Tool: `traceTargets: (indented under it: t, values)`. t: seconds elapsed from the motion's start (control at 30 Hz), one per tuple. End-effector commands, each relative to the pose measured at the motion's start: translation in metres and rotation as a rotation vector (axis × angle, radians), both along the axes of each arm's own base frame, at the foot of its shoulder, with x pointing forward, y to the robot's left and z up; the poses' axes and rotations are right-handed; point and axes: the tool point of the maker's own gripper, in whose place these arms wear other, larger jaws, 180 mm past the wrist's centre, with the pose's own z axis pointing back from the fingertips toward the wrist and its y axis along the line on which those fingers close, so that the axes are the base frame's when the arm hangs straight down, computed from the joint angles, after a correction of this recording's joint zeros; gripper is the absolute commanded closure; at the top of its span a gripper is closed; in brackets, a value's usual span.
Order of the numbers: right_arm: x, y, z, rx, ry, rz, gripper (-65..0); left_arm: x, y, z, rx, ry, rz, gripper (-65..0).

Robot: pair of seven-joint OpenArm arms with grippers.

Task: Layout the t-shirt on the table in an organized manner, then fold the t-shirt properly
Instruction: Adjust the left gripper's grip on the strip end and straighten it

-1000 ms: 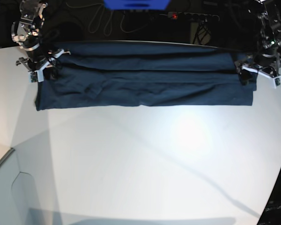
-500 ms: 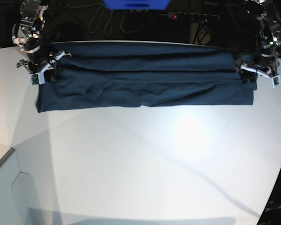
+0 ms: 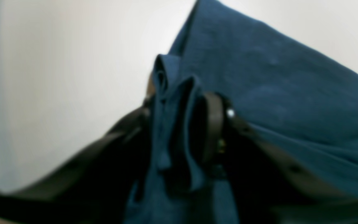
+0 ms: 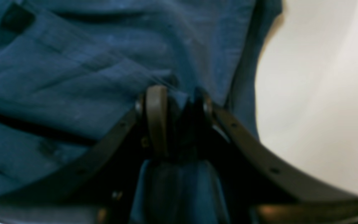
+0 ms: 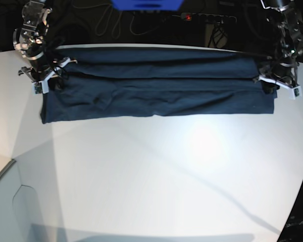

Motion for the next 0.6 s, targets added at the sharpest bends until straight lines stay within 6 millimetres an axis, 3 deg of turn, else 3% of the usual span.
traceTargets:
  t: [0.0,0.13,0.4,0.57]
  values:
    - [0.006,-0.003,0.007,-0.004,-0.029,0.002,-16.2,0.002,-0.001,0.003,-0.003,0.001,-0.024,-14.5]
    - [0.006,-0.003,0.007,-0.004,-0.029,0.002,-16.2,0.003,-0.003,0.003,-0.004,-0.002,-0.033,0.0]
    - [0.007,-0.002,0.008,-0.004,-0.030,0.004,-16.2,0.008,-0.002,0.011,0.008,-0.023,-0.039,0.0]
    - [0.009,-0.003,0.012,-0.008,-0.044,0.004,-16.7,0.022,-0.002,0.034,0.042,-0.083,-0.060,0.0]
